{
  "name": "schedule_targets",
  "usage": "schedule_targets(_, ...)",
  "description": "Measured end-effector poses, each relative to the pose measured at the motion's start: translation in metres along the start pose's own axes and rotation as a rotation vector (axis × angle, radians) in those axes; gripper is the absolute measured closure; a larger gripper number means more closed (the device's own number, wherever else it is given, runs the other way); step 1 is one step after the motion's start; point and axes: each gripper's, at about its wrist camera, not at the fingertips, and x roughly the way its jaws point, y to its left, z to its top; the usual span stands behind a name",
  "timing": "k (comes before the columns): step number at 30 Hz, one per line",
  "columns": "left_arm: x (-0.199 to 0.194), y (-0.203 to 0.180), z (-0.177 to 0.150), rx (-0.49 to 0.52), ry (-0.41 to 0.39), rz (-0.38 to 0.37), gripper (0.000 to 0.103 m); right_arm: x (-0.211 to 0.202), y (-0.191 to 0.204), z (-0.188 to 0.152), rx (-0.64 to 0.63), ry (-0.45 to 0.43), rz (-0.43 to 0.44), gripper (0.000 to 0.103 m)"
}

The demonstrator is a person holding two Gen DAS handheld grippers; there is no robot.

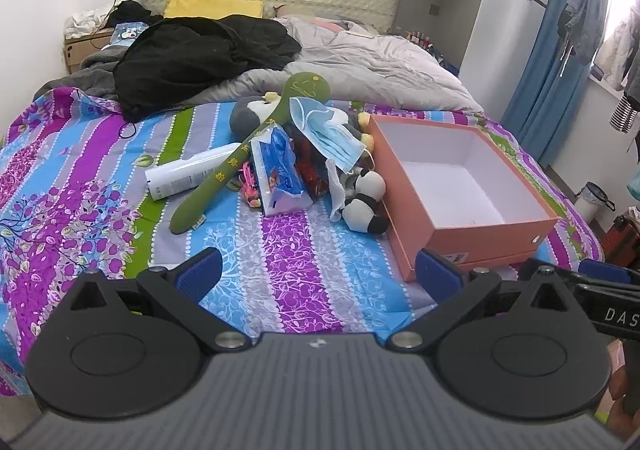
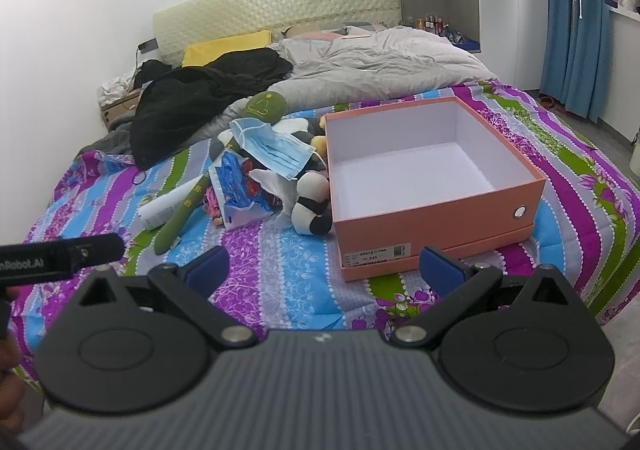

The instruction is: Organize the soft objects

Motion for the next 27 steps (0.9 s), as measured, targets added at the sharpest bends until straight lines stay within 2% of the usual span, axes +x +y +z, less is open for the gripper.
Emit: schedule_targets(27, -0.0001, 0.0005, -0.0001, 0.002, -0.002, 0.000, 0.000, 0.0033, -0.0003, -0.0008, 0.002, 0.011, -0.007, 0.000)
